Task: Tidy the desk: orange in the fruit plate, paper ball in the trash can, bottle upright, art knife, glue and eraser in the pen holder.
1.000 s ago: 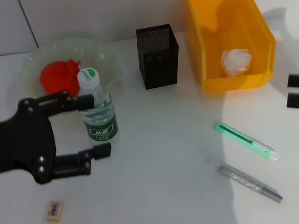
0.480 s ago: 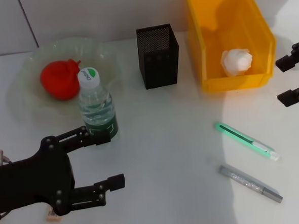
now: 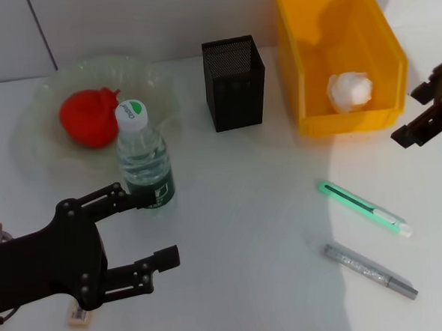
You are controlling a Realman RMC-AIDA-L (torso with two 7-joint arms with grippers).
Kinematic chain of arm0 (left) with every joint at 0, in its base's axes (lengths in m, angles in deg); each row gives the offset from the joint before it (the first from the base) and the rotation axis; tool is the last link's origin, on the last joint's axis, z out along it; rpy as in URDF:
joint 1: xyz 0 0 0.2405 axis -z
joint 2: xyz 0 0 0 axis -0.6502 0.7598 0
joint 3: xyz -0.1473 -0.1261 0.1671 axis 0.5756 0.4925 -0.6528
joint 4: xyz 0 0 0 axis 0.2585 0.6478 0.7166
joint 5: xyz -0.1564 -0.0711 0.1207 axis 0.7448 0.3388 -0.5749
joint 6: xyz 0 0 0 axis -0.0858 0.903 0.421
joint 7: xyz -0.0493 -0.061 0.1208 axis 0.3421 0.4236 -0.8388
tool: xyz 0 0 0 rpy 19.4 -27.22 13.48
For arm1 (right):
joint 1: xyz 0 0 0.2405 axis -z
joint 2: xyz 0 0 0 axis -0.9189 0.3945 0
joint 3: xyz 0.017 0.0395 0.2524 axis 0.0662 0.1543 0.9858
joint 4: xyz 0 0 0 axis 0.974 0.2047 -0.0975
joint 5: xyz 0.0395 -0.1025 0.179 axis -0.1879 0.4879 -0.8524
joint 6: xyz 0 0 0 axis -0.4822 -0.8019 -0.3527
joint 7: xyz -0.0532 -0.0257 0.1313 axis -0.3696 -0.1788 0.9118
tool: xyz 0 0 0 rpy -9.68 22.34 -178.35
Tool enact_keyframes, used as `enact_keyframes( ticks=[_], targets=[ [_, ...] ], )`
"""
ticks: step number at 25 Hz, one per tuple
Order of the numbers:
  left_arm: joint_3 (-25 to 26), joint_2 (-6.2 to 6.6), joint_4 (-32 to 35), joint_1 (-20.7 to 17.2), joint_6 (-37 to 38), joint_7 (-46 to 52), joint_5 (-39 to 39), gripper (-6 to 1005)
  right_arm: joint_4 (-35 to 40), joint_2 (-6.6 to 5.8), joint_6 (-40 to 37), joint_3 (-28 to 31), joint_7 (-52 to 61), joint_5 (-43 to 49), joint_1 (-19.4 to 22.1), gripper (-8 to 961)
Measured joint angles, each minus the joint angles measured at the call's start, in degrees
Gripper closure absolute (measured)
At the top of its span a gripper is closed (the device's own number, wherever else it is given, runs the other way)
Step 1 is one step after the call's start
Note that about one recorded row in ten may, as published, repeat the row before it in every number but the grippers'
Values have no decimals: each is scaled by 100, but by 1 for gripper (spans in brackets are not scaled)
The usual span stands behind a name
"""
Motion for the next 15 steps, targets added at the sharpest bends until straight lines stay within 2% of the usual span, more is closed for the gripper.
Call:
enact_keyframes(
  ticks=[3, 4, 8, 13, 15],
  targets=[
    [0, 2, -27, 15, -10, -2, 1, 184, 18, 161, -4, -303, 662, 484, -52, 148],
    [0, 9, -99, 66, -32, -18, -1, 184, 104, 248, -29, -624, 808, 646, 7, 148],
    [-4, 20, -295, 187, -57, -194, -32, 184, 234, 309, 83, -892, 803, 726, 116, 148],
    [-5, 28, -470, 283, -79, -257, -35, 184, -385, 246, 203, -657, 964, 769, -13, 149],
    [-5, 32, -535, 291, -90, -318, -37, 184, -667, 270, 289, -701, 1009, 771, -12, 149]
  ],
)
